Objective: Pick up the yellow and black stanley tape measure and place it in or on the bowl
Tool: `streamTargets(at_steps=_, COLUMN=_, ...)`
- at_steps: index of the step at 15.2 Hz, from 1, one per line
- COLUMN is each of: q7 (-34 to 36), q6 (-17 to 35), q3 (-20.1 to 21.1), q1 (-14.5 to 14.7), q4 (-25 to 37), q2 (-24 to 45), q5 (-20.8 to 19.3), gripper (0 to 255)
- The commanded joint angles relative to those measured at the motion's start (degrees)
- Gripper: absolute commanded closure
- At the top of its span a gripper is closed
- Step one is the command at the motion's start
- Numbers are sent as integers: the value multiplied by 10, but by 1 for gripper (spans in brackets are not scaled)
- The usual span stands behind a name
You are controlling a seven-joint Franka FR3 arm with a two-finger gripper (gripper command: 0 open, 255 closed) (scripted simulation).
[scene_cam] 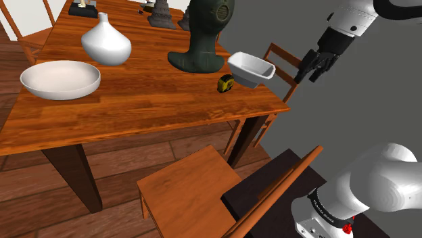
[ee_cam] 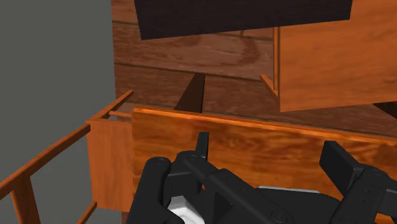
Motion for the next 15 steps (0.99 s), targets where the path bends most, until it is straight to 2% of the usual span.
streamTargets(at_steps=1, q7=0, q6=0, q3=0, q1=0, q4=0, q2=0, q5=0, gripper=0)
streamTargets(at_steps=8, q7=134, q6=82, q3=56, q1=-12, q4=59, q2=149, q5=32, gripper=0)
streamTargets(at_steps=15, q7=263, q6=135, q3=94, q1=-28, q4=160, q2=311, q5=35, gripper=0)
